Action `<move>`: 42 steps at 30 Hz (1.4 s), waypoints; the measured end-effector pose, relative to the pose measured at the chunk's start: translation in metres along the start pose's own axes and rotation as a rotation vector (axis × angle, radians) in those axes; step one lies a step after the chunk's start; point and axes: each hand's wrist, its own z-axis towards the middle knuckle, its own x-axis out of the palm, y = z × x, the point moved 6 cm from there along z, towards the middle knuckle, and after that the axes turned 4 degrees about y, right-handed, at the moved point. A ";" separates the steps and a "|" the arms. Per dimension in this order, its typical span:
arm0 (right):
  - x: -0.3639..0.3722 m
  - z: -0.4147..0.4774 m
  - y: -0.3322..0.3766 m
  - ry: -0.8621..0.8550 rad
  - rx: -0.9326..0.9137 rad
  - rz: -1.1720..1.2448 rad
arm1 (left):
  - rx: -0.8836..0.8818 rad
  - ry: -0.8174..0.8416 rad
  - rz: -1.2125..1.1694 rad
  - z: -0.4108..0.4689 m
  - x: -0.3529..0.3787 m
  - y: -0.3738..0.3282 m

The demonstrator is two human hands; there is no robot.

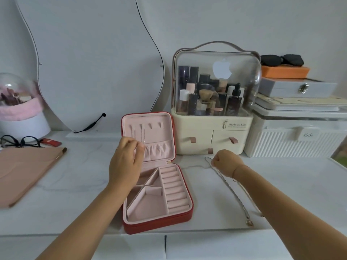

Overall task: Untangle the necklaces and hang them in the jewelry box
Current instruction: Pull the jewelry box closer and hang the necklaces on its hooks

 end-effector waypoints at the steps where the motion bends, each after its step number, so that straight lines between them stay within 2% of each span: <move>1: -0.007 -0.004 0.003 -0.007 -0.046 0.064 | 0.011 0.014 -0.007 0.001 0.000 -0.003; 4: -0.038 -0.029 0.021 -0.003 -0.190 0.441 | 0.026 0.094 -0.187 0.004 0.002 -0.022; 7: -0.065 -0.061 0.057 0.207 -0.325 0.898 | -0.100 0.330 -0.582 0.005 0.016 -0.057; 9: -0.080 -0.074 0.079 0.252 -0.394 0.957 | -0.168 0.474 -0.808 0.004 0.024 -0.086; 12: -0.101 -0.084 0.109 0.208 -0.500 0.938 | -0.173 0.639 -0.966 0.007 0.022 -0.123; 15: -0.121 -0.089 0.129 0.157 -0.581 0.936 | -0.219 0.564 -1.099 0.022 0.003 -0.132; 19: -0.139 -0.088 0.150 0.090 -0.650 0.940 | -0.133 0.399 -0.872 0.048 -0.031 -0.121; 24: -0.129 -0.063 0.164 -0.096 -0.610 0.663 | -0.064 0.241 -0.603 0.069 -0.056 -0.093; 29: -0.085 -0.033 0.162 -0.212 -0.515 0.704 | -0.146 0.173 -0.438 0.069 -0.032 -0.046; 37: -0.037 0.003 0.158 -0.467 -0.273 0.735 | -0.259 -0.087 -0.234 0.069 0.006 -0.012; 42: -0.030 0.005 0.165 -0.591 -0.181 0.600 | -0.328 -0.184 -0.200 0.066 0.012 -0.012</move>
